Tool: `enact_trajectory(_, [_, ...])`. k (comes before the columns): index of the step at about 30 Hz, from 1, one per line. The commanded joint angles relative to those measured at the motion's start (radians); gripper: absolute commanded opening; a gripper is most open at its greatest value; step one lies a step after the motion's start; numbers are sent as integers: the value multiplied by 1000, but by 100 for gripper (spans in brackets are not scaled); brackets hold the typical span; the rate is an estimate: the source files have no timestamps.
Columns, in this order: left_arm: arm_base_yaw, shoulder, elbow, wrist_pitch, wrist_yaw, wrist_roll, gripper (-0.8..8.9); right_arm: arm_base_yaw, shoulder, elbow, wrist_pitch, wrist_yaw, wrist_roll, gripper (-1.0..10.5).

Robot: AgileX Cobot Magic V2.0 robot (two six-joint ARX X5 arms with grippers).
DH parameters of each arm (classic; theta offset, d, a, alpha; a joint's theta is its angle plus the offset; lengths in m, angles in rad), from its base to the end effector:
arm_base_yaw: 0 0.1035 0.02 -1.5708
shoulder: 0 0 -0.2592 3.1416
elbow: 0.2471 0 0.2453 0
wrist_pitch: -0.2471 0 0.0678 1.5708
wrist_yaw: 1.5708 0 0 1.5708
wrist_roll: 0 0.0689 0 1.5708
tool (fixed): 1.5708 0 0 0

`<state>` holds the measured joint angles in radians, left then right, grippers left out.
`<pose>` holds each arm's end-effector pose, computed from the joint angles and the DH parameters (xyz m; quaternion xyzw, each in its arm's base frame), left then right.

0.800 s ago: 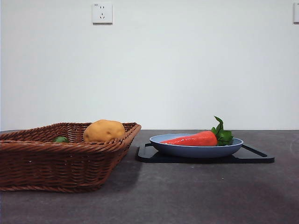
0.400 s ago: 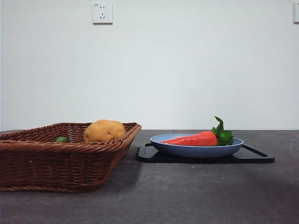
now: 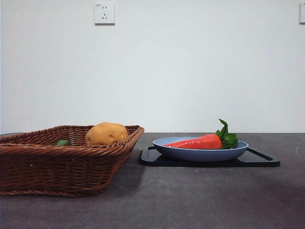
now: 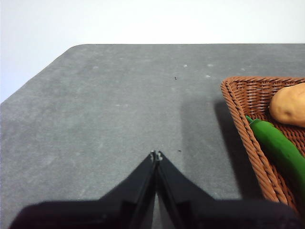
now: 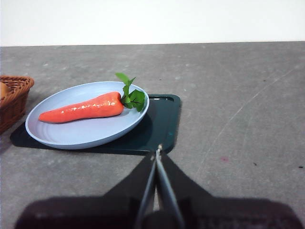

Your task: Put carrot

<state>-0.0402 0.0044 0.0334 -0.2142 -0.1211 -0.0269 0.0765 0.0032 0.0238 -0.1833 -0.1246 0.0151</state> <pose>0.1309 0.0031 0.1464 -0.0059 0.0916 0.0415 0.9949 0.1307 0.0186 0.1472 0.0094 0.0820 0.0994 0.9916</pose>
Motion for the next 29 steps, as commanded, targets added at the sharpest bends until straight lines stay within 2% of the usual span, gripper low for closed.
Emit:
enact_trajectory(1, [3, -3, -6, 11, -2, -6, 8, -2, -4, -14, 4, 2, 42, 4])
enact_trajectory(4, [3, -3, -6, 11, -2, -6, 8, -2, -4, -14, 11, 0, 83, 4])
enact_trajectory(29, [3, -3, -6, 11, -2, -6, 8, -2, -3, -14, 11, 0, 82, 4])
